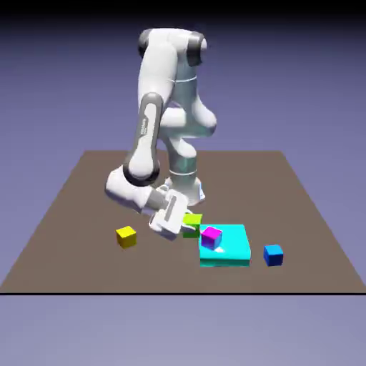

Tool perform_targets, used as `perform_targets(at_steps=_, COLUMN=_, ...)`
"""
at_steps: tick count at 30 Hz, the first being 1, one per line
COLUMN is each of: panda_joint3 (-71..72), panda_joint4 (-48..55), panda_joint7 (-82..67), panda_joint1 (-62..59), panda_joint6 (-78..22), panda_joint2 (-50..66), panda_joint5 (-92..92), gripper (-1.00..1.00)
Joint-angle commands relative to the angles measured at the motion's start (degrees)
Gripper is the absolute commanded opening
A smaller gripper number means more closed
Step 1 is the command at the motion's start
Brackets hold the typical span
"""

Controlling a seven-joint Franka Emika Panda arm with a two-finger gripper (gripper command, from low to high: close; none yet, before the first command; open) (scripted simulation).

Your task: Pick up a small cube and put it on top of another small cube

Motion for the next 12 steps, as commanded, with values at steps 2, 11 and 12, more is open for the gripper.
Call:
perform_targets(at_steps=2, panda_joint3=2.5, panda_joint4=-3.1, panda_joint7=1.1, panda_joint1=-1.6, panda_joint6=1.6, panda_joint2=-4.2, panda_joint5=-0.4, gripper=-1.00)
perform_targets(at_steps=11, panda_joint3=5.3, panda_joint4=-3.0, panda_joint7=-3.8, panda_joint1=2.1, panda_joint6=4.4, panda_joint2=0.0, panda_joint5=5.4, gripper=1.00)
perform_targets(at_steps=12, panda_joint3=4.3, panda_joint4=-3.4, panda_joint7=-2.3, panda_joint1=1.1, panda_joint6=3.2, panda_joint2=-2.1, panda_joint5=2.9, gripper=1.00)
